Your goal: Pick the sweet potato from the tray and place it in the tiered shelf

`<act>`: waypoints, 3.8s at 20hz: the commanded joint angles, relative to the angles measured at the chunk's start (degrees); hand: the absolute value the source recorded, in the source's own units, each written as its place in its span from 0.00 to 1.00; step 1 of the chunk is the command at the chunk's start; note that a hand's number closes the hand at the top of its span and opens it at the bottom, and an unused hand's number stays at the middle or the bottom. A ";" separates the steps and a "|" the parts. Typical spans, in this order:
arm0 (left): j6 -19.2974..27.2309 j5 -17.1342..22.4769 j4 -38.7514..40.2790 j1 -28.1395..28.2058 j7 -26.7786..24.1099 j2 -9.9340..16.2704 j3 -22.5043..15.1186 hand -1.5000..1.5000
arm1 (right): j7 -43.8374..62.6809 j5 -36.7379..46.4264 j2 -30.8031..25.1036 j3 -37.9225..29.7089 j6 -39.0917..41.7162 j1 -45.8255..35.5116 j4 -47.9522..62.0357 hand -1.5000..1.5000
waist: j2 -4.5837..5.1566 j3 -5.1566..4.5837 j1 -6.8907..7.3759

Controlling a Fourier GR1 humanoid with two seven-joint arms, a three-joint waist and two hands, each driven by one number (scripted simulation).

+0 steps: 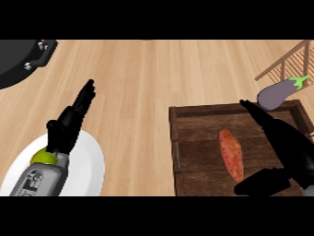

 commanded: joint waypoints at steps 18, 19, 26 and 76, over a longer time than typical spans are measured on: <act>-5.14 -2.82 0.89 2.47 -2.91 -2.46 5.35 0.50 | -4.98 13.40 8.78 -1.45 6.45 4.72 7.14 0.00 | 0.01 0.00 -0.09; -4.60 -3.24 2.24 1.01 -1.37 -2.88 4.81 0.50 | -9.99 14.42 6.50 -0.69 4.91 8.92 8.44 0.00 | 0.03 0.02 -0.24; -5.34 -6.04 -1.31 2.36 0.47 -5.22 4.80 0.50 | -9.19 17.22 13.76 -3.51 9.14 4.59 11.21 0.00 | 0.00 0.01 -0.04; -7.62 -8.02 -2.19 4.30 -1.19 -6.92 7.64 0.50 | -59.48 -34.21 -15.86 -65.97 19.22 19.04 17.66 1.00 | -0.01 -0.02 0.05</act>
